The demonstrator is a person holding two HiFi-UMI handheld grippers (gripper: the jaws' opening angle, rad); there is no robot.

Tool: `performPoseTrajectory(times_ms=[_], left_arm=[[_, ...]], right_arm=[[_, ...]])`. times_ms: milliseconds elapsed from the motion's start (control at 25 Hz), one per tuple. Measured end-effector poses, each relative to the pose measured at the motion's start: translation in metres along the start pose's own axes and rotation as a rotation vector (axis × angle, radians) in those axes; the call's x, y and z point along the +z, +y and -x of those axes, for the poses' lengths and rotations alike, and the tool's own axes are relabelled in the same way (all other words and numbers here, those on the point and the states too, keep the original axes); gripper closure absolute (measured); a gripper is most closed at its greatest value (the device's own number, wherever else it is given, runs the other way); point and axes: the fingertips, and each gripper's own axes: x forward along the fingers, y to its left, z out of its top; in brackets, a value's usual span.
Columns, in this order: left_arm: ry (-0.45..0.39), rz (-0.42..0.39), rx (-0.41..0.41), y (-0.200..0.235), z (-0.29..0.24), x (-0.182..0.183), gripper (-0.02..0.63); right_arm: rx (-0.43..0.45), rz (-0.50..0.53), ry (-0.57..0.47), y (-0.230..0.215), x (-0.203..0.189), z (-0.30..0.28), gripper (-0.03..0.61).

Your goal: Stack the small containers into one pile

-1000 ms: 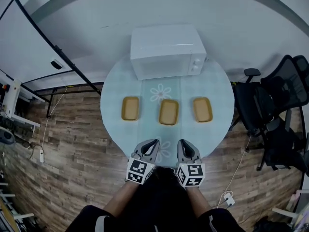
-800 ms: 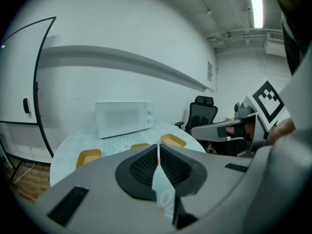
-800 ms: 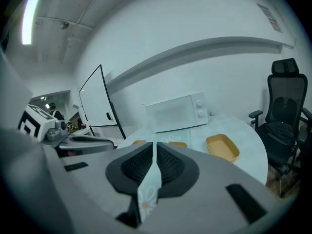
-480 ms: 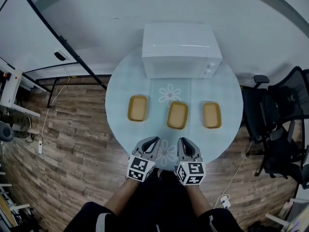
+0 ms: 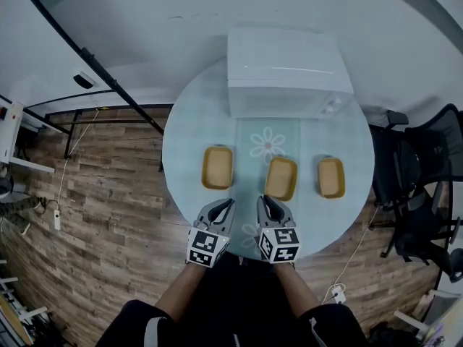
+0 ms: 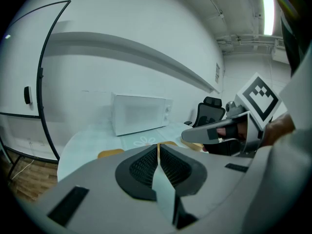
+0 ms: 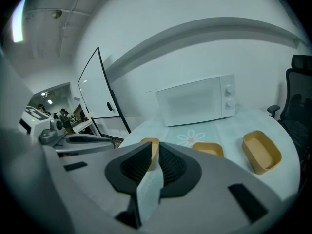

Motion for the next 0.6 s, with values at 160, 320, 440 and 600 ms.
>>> performPoseTrajectory(times_ms=[160,320,440,600], left_arm=[[0.009,0.013,-0.01,0.028,-0.004,-0.003,0.589],[0.016,0.036,-0.023,0.049,-0.009,-0.007,0.589],[0.026,0.049,-0.032,0.06,-0.011,-0.011,0.589],[0.034,0.063,-0.034,0.073,-0.011,-0.015,0.589]], right_arm=[[-0.002,-0.013,0.049,0.01,-0.004,-0.039,0.524],[-0.01,-0.028,0.115,0.014,-0.013,-0.075,0.508],[-0.007,-0.042,0.165,0.017,-0.023,-0.097,0.502],[-0.008,-0.055,0.224,0.021,-0.034,-0.123,0.5]])
